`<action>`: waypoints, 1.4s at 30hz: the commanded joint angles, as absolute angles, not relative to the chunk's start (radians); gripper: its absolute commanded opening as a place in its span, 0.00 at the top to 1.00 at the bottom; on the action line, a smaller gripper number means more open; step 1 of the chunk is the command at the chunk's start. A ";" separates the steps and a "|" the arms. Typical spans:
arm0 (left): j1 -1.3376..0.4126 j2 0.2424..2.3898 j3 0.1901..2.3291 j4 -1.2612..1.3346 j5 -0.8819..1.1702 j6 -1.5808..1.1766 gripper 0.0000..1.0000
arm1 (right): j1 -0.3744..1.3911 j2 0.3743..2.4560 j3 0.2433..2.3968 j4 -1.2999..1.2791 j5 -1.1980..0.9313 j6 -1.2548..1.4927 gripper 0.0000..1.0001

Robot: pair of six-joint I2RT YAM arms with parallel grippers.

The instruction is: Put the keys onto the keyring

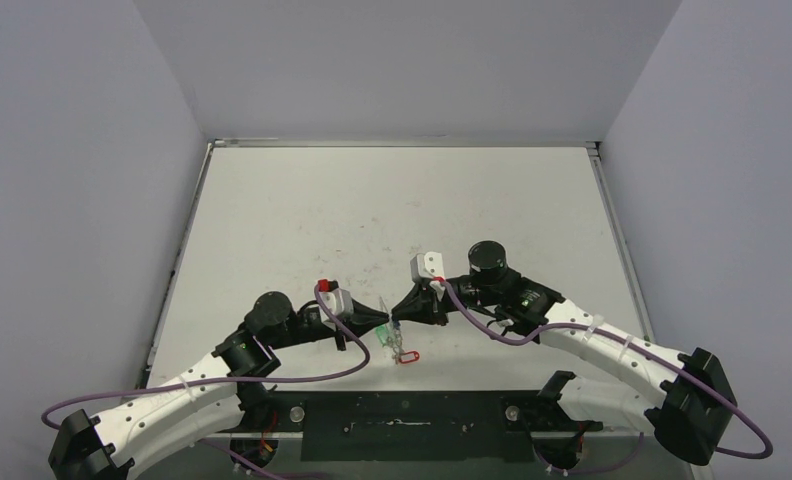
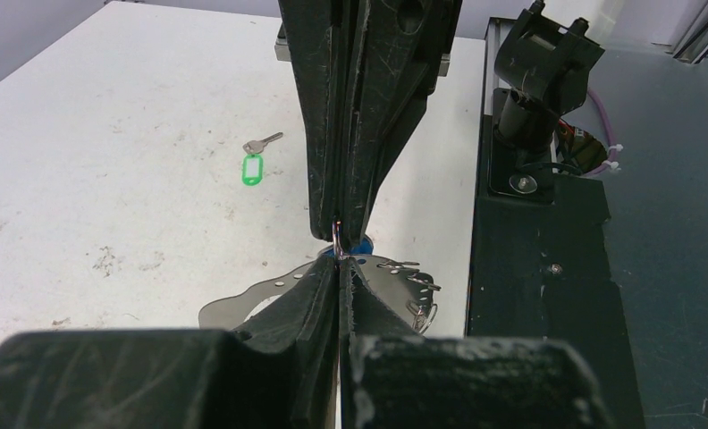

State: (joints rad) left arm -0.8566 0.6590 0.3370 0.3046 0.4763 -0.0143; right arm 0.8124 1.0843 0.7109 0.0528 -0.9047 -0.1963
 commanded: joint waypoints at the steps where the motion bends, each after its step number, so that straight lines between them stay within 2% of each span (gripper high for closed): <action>1: -0.861 0.645 0.372 0.353 0.485 -0.007 1.00 | 0.805 1.062 0.746 0.049 -0.870 -0.229 1.00; 3: -0.861 0.640 0.376 0.342 0.479 -0.005 0.97 | 0.810 1.078 0.786 -0.050 -0.848 -0.265 1.00; 5: -0.861 0.631 0.384 0.320 0.476 -0.005 0.87 | 0.819 1.098 0.835 -0.152 -0.830 -0.303 1.00; 7: -0.861 0.620 0.393 0.293 0.472 0.029 0.82 | 0.838 1.116 0.888 -0.250 -0.793 -0.338 1.00; 17: -0.860 0.584 0.471 0.098 0.436 0.112 0.68 | 0.987 1.235 1.152 -0.624 -0.549 -0.421 1.00; 22: -0.861 0.597 0.527 -0.036 0.426 0.171 0.67 | 1.002 1.304 1.264 -0.731 -0.482 -0.393 1.00; 27: -0.861 0.614 0.544 -0.057 0.422 0.200 0.67 | 1.009 1.381 1.365 -0.826 -0.503 -0.367 1.00; 36: -0.861 0.666 0.550 -0.023 0.464 0.231 0.68 | 1.014 1.394 1.380 -0.805 -0.543 -0.340 1.00; 42: -0.861 0.685 0.540 0.048 0.474 0.230 0.79 | 1.016 1.394 1.371 -0.793 -0.548 -0.328 1.00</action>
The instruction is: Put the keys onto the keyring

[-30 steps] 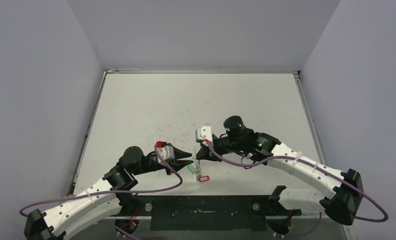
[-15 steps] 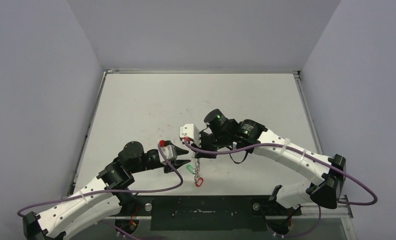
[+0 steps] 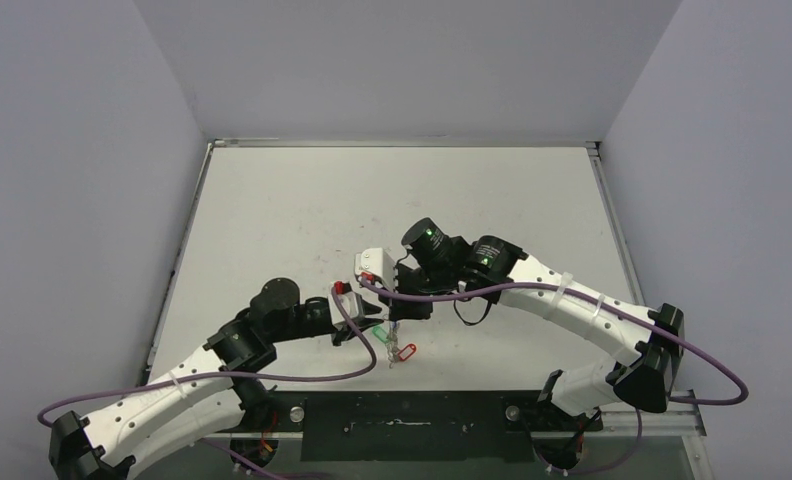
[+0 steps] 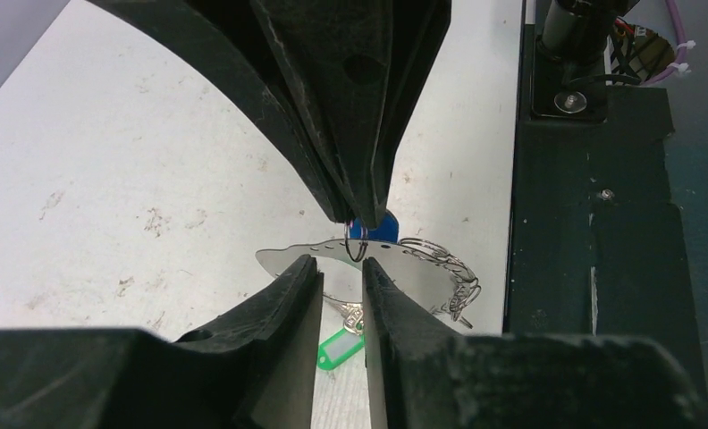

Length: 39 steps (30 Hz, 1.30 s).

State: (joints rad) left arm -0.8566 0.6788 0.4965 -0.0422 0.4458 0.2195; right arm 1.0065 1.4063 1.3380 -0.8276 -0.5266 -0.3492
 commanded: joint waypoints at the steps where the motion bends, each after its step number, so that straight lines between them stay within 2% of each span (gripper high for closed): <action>1: -0.861 0.689 0.539 0.058 0.480 0.230 0.80 | 1.016 1.395 1.370 -0.790 -0.548 -0.327 1.00; 10: -0.861 0.732 0.546 0.073 0.509 0.231 0.82 | 1.016 1.397 1.360 -0.770 -0.547 -0.319 1.00; 13: -0.861 0.742 0.546 0.076 0.519 0.234 0.86 | 1.016 1.400 1.358 -0.767 -0.548 -0.316 1.00; 17: -0.861 0.741 0.542 0.094 0.525 0.234 1.00 | 1.016 1.404 1.355 -0.766 -0.545 -0.316 1.00; 23: -0.861 0.713 0.505 0.153 0.517 0.204 1.00 | 1.015 1.402 1.342 -0.740 -0.500 -0.294 0.99; 25: -0.861 0.701 0.484 0.174 0.506 0.192 1.00 | 1.012 1.396 1.335 -0.725 -0.483 -0.286 0.95; 26: -0.861 0.693 0.472 0.188 0.500 0.185 1.00 | 1.010 1.392 1.331 -0.718 -0.476 -0.283 0.90; 27: -0.861 0.685 0.459 0.211 0.492 0.176 1.00 | 1.008 1.387 1.329 -0.708 -0.468 -0.277 0.80; 32: -0.861 0.648 0.390 0.321 0.437 0.122 1.00 | 0.996 1.344 1.319 -0.666 -0.456 -0.260 0.49; 39: -0.861 0.607 0.296 0.474 0.400 0.078 1.00 | 0.909 1.199 1.178 -0.506 -0.614 -0.308 0.45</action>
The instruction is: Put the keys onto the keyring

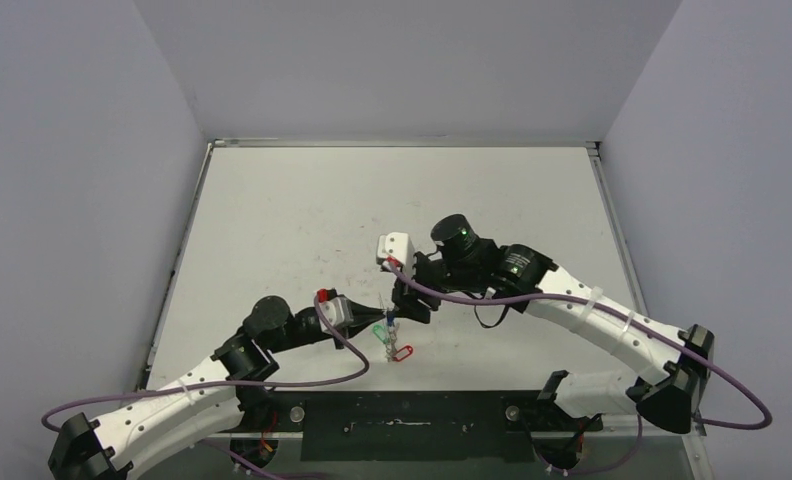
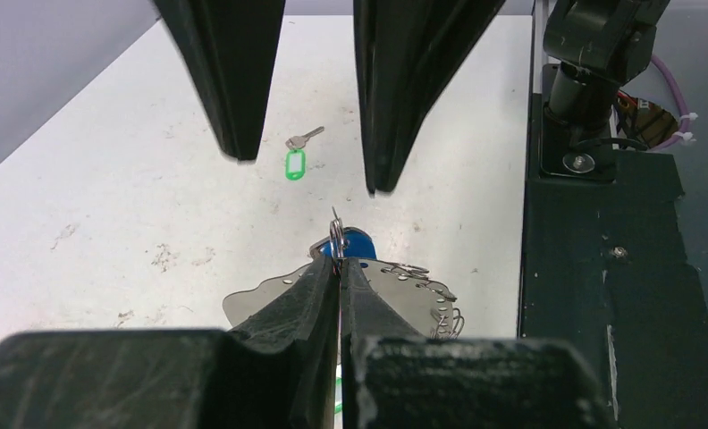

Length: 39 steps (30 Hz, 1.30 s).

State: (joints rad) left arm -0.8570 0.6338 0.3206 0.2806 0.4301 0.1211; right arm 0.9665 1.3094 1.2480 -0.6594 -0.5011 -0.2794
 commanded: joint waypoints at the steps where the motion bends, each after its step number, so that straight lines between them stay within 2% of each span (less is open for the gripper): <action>1: -0.861 0.605 0.284 0.496 0.401 0.074 1.00 | 0.881 1.173 1.139 -0.467 -0.655 -0.321 0.45; 9: -0.861 0.610 0.221 0.658 0.444 0.054 1.00 | 0.825 1.051 0.924 -0.224 -0.870 -0.366 0.46; 16: -0.861 0.609 0.214 0.688 0.482 0.051 1.00 | 0.824 1.115 0.922 -0.178 -0.939 -0.350 0.53; 20: -0.861 0.604 0.213 0.686 0.488 0.048 1.00 | 0.824 1.140 0.913 -0.124 -0.943 -0.303 0.63; 31: -0.861 0.592 0.223 0.664 0.491 0.050 1.00 | 0.824 1.186 0.923 -0.114 -0.957 -0.262 0.70; 33: -0.861 0.592 0.225 0.661 0.492 0.051 1.00 | 0.824 1.188 0.923 -0.118 -0.967 -0.265 0.76; 37: -0.861 0.594 0.231 0.652 0.492 0.055 1.00 | 0.824 1.193 0.929 -0.133 -0.980 -0.270 0.97; 39: -0.861 0.592 0.233 0.645 0.489 0.057 1.00 | 0.824 1.191 0.933 -0.146 -0.984 -0.276 1.00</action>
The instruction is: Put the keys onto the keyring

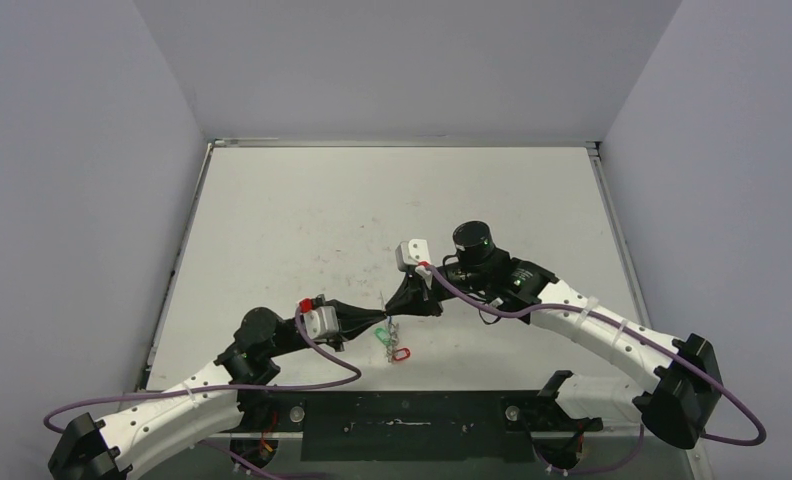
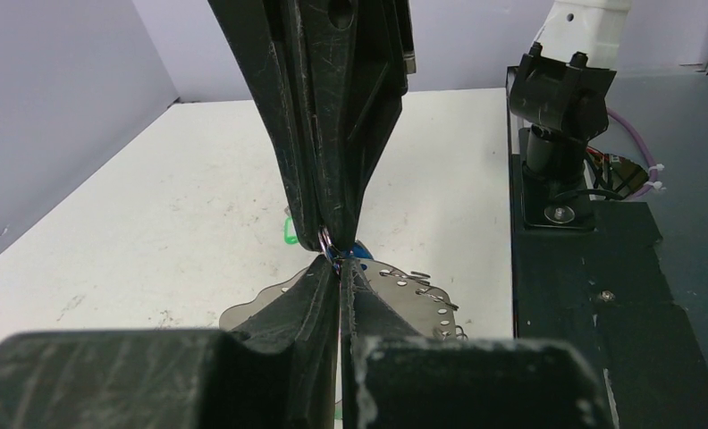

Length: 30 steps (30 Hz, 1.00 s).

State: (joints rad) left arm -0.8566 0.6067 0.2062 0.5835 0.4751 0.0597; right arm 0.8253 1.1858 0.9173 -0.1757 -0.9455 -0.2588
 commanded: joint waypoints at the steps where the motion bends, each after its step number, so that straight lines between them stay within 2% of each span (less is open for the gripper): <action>1: -0.861 0.591 0.234 0.641 0.486 0.057 1.00 | 0.824 1.188 0.936 -0.153 -0.987 -0.279 1.00; 6: -0.861 0.572 0.248 0.585 0.448 0.062 1.00 | 0.824 1.167 0.954 -0.214 -0.960 -0.301 1.00; 13: -0.861 0.539 0.304 0.422 0.403 0.087 0.76 | 0.842 1.191 1.044 -0.419 -0.857 -0.370 1.00; 21: -0.861 0.558 0.390 0.248 0.390 0.105 0.68 | 0.941 1.244 1.148 -0.574 -0.634 -0.388 1.00; 30: -0.861 0.609 0.464 0.100 0.411 0.144 0.66 | 0.999 1.343 1.277 -0.681 -0.499 -0.337 1.00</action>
